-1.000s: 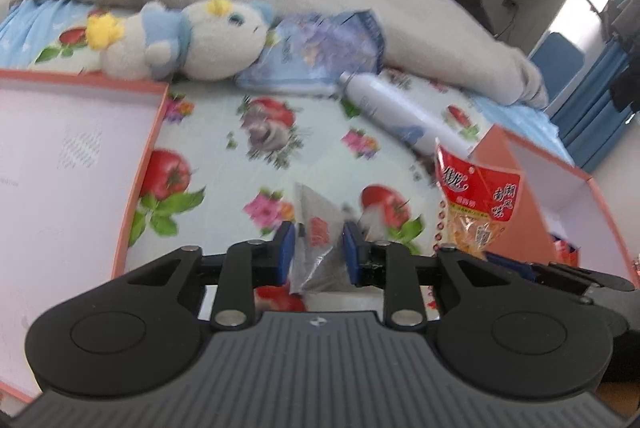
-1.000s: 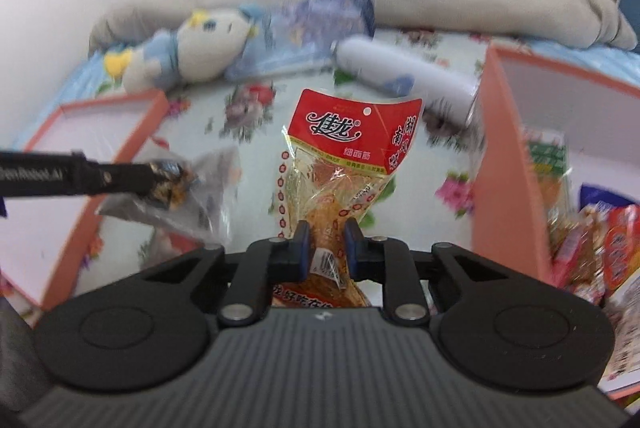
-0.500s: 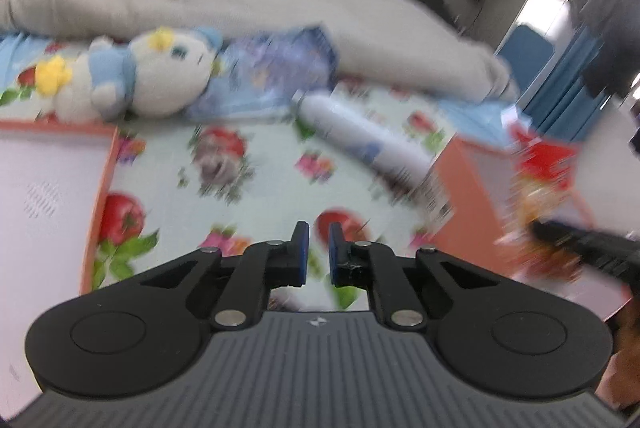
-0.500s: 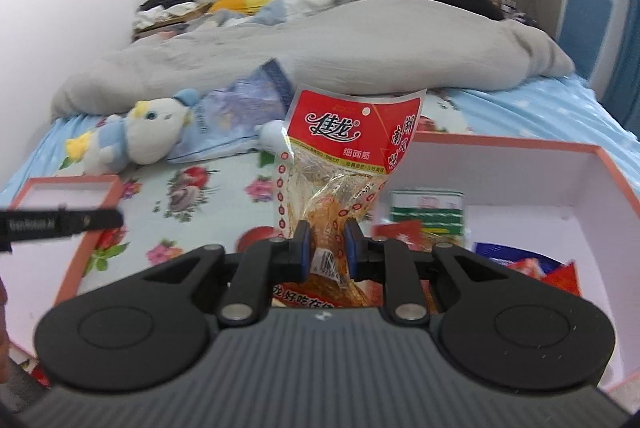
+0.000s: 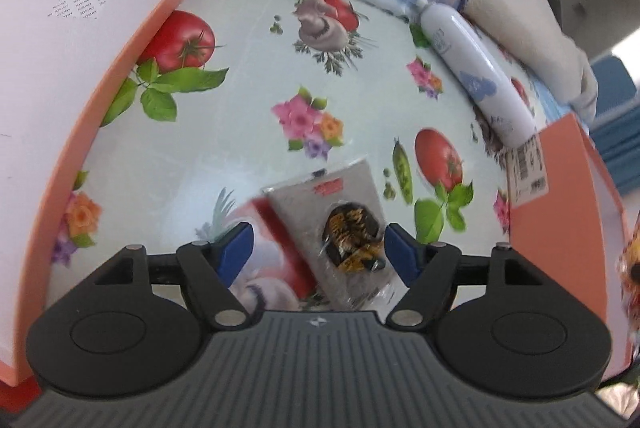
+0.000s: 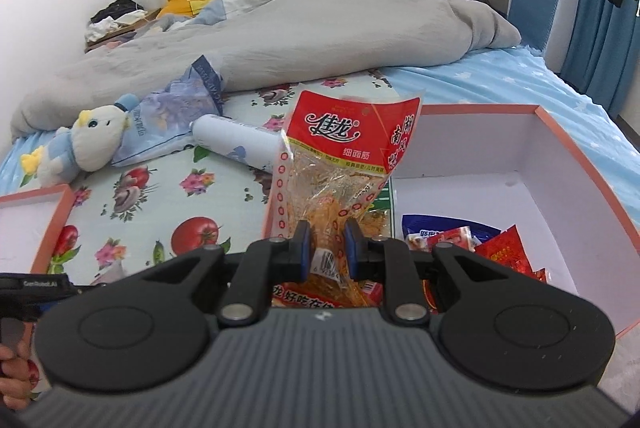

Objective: Organize snacks
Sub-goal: 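Carry the red-labelled packet and clear bag over the pink box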

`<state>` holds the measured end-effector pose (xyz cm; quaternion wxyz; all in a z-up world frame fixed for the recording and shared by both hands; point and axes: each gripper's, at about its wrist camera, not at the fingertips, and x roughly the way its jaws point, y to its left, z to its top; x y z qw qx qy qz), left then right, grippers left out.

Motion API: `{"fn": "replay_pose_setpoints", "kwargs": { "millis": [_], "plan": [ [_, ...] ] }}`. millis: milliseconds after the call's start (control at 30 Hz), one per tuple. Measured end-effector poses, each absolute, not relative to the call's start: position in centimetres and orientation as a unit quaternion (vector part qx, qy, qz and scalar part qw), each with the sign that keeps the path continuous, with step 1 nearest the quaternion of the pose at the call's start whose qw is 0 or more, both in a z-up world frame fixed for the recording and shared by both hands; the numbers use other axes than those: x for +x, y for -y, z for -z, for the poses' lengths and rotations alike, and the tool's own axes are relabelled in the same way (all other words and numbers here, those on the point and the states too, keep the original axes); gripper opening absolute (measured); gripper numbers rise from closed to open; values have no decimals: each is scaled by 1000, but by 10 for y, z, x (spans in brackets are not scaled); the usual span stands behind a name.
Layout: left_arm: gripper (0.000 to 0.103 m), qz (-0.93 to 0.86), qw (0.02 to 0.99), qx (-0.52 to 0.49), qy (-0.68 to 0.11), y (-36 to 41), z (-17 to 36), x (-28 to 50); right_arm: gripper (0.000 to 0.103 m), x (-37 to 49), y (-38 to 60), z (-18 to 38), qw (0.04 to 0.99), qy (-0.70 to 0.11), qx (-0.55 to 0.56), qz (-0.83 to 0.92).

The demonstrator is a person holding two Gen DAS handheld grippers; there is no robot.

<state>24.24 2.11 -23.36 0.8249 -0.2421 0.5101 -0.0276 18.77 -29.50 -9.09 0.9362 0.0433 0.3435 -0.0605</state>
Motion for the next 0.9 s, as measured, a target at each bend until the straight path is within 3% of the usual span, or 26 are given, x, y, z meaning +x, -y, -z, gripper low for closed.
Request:
{"fn": "replay_pose_setpoints", "kwargs": {
  "millis": [567,733,900],
  "plan": [
    [69,26,852,-105,-511,22,236,273,21,180,318,98,933,-346,47,84],
    [41,38,858,-97,-504,30,234,273,21,178,324,103,930,-354,49,89],
    [28,53,860,-105,-497,36,223,273,20,175,328,103,929,-357,48,91]
  ]
}}
